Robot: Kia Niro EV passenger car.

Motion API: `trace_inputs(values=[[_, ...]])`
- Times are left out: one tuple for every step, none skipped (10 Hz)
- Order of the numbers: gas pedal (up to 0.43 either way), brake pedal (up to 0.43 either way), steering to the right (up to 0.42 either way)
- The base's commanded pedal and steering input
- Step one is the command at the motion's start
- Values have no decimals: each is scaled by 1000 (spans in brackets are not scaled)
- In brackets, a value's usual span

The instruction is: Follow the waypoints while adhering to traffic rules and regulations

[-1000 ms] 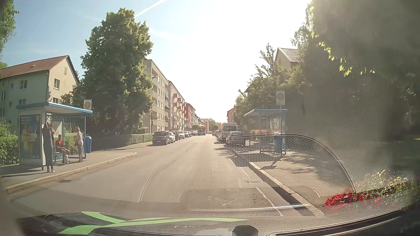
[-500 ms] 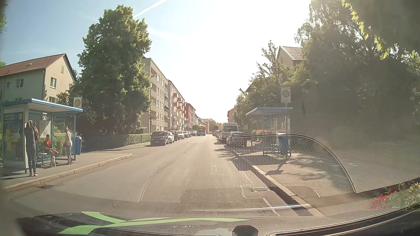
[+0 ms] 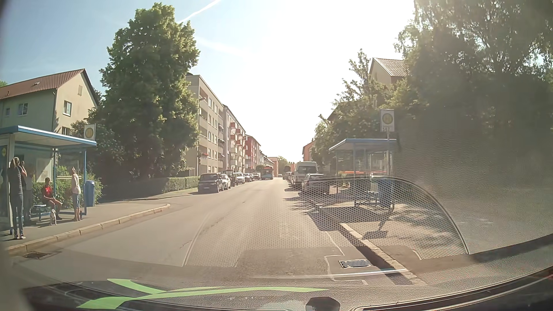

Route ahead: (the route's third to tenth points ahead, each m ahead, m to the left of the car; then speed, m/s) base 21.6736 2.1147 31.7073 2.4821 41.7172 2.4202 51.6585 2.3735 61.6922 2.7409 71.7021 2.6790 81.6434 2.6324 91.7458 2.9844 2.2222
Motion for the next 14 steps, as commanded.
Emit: trace_inputs(values=[[20, 0, -47], [87, 0, -46], [87, 0, -47], [87, 0, -47], [87, 0, -46], [87, 0, -41], [87, 0, -35], [87, 0, -30], [87, 0, -29], [87, 0, -28], [87, 0, -23], [87, 0, -20], [98, 0, -20], [98, 0, -18]])
